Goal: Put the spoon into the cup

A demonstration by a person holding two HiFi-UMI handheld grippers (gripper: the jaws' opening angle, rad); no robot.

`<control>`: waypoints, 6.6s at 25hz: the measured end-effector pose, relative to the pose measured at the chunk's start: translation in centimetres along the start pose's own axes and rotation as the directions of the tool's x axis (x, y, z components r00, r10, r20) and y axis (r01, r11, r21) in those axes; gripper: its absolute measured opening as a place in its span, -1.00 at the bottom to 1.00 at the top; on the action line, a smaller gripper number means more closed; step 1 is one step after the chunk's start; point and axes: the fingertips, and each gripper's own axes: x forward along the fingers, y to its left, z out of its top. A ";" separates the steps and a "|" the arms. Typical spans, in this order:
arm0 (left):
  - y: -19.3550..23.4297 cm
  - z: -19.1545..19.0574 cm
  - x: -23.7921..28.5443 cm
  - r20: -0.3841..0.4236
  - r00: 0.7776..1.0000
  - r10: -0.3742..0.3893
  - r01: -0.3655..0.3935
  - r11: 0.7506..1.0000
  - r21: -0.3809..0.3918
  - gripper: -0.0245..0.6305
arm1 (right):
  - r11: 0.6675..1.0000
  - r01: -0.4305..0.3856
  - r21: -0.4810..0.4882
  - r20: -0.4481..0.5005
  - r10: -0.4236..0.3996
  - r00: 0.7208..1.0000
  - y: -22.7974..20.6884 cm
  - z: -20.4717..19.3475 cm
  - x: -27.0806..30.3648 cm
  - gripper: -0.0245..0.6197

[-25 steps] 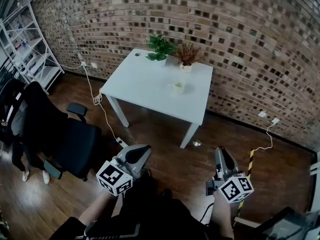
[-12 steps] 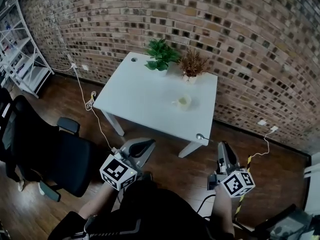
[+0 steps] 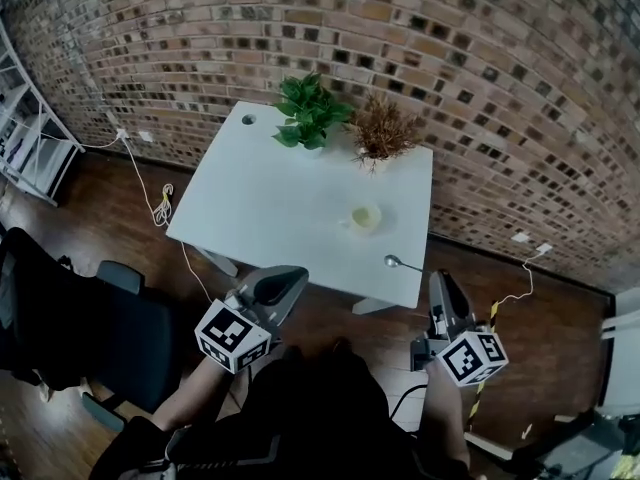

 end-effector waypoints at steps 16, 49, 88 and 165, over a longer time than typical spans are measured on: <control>5.8 1.5 12.4 -0.031 0.991 0.131 -0.131 0.991 0.011 -0.94 | 0.990 -0.136 0.048 -0.067 0.139 0.988 -7.4 2.8 10.8 -0.77; 14.8 -9.2 19.9 -0.231 0.972 0.036 -0.051 0.997 -0.056 -0.94 | 1.000 0.021 0.018 -0.301 -0.014 0.953 -11.8 -12.5 22.2 -0.77; 14.9 -13.1 20.2 -0.304 0.947 0.101 -0.125 0.990 -0.059 -0.94 | 0.995 0.092 0.030 -0.337 -0.077 0.938 -14.0 -13.9 20.5 -0.44; -19.2 -2.8 -5.8 0.030 0.997 0.071 -0.071 0.997 0.002 -0.94 | 0.982 -0.086 -0.166 -0.030 0.082 0.996 2.4 -3.0 -19.1 -0.90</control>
